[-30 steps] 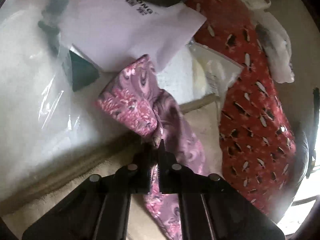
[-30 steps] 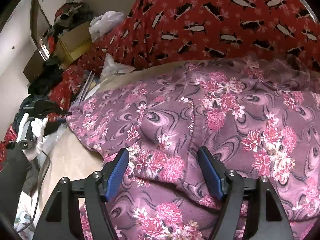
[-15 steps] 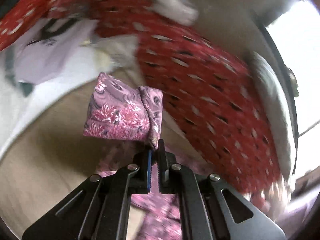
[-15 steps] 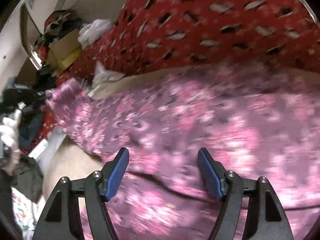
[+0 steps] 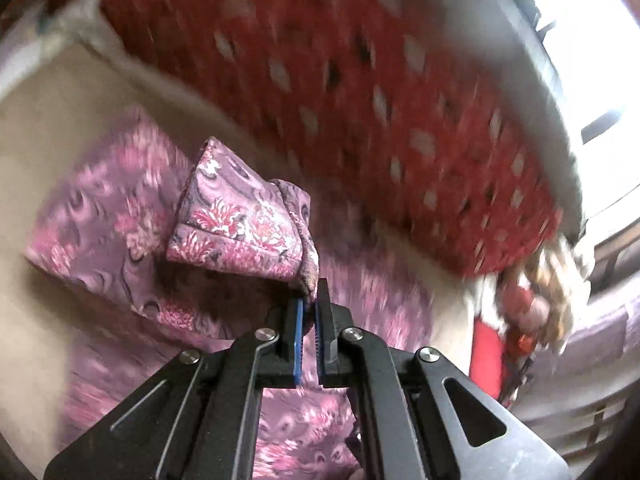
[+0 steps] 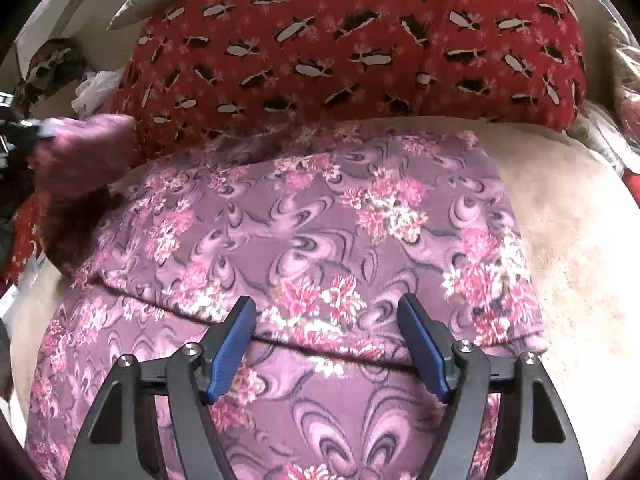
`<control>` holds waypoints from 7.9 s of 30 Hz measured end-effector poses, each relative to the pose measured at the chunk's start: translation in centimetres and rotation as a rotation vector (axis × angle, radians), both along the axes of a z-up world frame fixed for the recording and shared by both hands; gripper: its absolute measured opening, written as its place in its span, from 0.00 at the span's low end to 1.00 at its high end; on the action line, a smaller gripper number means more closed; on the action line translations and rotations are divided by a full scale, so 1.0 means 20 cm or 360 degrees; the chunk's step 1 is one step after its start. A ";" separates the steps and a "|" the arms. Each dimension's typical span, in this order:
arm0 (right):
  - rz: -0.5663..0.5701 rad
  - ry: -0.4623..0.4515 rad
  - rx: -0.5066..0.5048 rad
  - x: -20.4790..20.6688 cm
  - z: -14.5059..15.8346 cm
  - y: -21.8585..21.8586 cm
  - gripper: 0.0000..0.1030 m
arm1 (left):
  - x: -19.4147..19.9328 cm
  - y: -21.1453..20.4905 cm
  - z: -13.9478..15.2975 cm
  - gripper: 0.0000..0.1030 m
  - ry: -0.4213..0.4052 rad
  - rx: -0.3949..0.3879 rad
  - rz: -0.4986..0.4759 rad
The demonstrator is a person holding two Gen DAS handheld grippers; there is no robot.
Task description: Fold small clothes
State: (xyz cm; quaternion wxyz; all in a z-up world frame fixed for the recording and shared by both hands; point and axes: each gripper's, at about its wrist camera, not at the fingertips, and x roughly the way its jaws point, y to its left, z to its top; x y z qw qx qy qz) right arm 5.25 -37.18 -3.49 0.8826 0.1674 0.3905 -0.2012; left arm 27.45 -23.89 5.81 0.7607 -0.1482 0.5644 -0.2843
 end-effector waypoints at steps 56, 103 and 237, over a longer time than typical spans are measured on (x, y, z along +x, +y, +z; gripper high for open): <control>-0.0318 -0.0440 0.0815 -0.04 0.02 -0.44 0.09 | 0.04 0.53 -0.30 0.59 0.0163 0.0063 0.0383; -0.0309 -0.0450 0.0567 -0.25 0.20 -0.49 0.30 | -0.09 0.36 -0.18 0.45 -0.0068 0.0182 0.0217; -0.0232 -0.0547 0.0459 0.05 0.28 -0.94 0.04 | 0.62 0.21 -0.17 0.00 -0.0259 0.0108 -0.0092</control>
